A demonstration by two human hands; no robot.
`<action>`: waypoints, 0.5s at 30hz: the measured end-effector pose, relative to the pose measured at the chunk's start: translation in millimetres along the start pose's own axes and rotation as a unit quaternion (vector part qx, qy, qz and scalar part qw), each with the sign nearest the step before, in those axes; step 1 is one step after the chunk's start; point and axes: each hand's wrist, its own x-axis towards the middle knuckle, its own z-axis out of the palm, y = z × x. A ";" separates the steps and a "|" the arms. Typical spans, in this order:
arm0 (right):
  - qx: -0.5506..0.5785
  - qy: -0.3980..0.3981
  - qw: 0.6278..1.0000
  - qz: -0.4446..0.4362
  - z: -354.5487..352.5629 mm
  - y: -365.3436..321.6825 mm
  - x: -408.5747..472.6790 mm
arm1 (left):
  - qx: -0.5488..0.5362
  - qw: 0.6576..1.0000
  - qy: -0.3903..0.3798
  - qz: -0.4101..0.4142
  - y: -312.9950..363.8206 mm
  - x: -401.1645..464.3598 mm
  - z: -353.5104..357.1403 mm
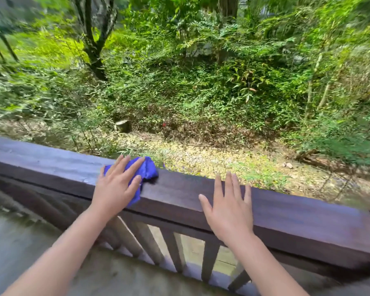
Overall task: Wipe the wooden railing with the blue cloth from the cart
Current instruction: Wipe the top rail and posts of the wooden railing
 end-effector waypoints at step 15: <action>-0.033 0.036 0.999 0.018 24.7 -96.7 29.6 | 0.059 0.954 0.007 0.293 -2.1 6.7 -6.5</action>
